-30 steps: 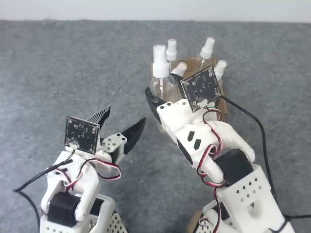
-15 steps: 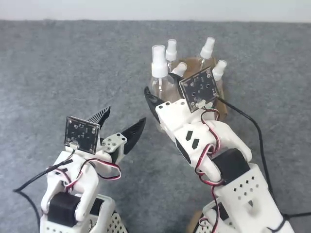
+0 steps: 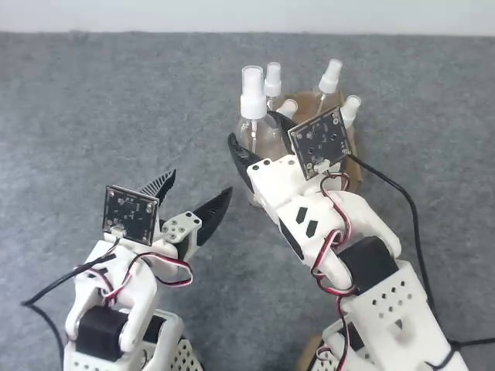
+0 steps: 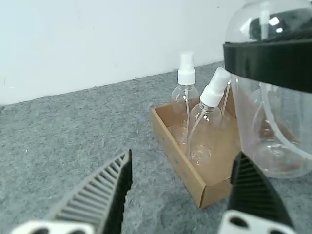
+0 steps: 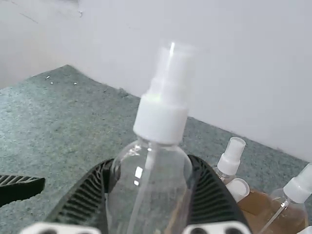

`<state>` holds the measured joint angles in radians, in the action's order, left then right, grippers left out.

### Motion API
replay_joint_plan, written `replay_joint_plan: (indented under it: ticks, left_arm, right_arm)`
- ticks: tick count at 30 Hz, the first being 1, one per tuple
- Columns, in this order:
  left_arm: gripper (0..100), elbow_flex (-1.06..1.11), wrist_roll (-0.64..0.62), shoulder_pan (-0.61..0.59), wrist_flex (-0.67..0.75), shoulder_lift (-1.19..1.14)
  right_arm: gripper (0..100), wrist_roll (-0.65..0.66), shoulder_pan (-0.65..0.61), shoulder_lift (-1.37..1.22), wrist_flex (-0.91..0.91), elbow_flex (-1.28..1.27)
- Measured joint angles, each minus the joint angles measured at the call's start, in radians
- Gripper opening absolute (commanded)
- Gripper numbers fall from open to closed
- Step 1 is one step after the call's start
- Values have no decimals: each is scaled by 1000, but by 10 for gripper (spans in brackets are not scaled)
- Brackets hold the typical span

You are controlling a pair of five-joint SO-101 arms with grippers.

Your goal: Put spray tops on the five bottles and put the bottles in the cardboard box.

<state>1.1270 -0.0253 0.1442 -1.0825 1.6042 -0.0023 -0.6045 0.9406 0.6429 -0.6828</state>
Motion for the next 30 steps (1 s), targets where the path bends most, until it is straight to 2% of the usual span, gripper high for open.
replay_joint_plan:
  ticks: [16, 23, 30]
  left_arm:
    - [307, 0, 0, 0, 0, 0]
    - [308, 0, 0, 71, -21, 0]
    - [309, 0, 0, 86, -31, 0]
  right_arm:
    - [6, 0, 0, 0, -3, 0]
    - [6, 0, 0, -110, -87, 0]
    - [6, 0, -14, -180, -172, 0]
